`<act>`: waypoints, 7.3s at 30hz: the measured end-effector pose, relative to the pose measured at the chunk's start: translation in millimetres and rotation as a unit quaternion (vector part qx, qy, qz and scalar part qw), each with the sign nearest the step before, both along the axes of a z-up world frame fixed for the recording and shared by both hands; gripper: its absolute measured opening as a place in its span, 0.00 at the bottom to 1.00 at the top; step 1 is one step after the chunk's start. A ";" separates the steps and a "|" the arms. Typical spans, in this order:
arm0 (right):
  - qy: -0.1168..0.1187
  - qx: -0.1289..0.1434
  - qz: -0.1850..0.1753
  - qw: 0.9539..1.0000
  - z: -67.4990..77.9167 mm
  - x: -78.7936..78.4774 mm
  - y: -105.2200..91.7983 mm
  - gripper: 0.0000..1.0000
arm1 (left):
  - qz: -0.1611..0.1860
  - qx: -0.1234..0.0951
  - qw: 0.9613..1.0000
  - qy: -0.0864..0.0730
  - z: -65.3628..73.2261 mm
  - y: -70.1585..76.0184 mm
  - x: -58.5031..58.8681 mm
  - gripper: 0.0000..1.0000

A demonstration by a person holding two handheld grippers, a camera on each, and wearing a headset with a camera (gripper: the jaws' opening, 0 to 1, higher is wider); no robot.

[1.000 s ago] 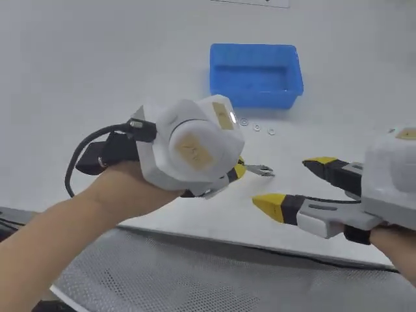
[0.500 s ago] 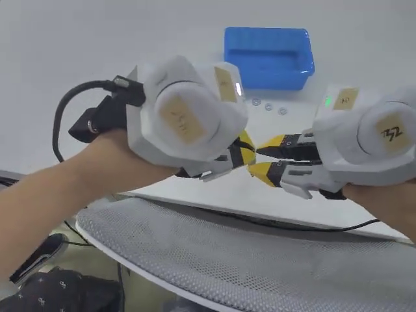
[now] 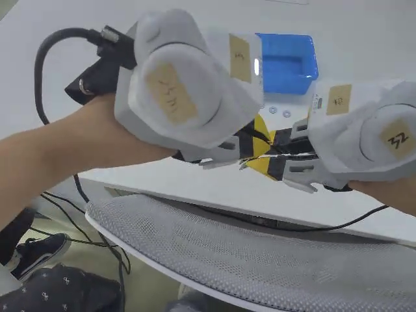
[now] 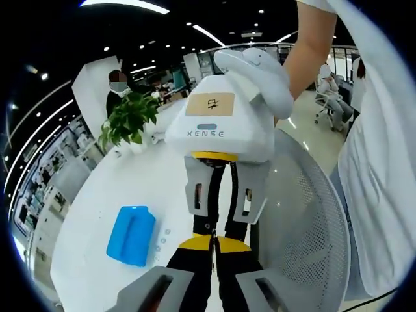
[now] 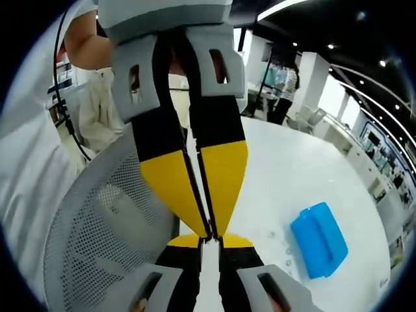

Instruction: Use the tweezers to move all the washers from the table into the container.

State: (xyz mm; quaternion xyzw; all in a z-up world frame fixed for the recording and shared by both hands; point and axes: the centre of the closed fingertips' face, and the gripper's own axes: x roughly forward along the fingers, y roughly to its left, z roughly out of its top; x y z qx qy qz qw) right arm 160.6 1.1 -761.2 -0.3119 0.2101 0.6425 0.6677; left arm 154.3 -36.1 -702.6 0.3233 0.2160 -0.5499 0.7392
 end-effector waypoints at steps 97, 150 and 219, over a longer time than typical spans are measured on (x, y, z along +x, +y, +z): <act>0.045 0.162 -0.259 0.951 -46.1 156.7 30.5 0.03 | 0.491 -0.180 0.852 0.032 -57.2 120.1 35.0 0.98; 0.057 0.114 -0.264 0.956 -58.5 160.8 34.2 0.02 | 0.497 -0.170 0.850 0.032 -41.9 138.3 46.5 0.96; 0.048 0.141 -0.317 0.937 -38.3 261.0 43.3 0.01 | 0.513 -0.139 0.845 0.050 -42.6 140.4 81.8 0.99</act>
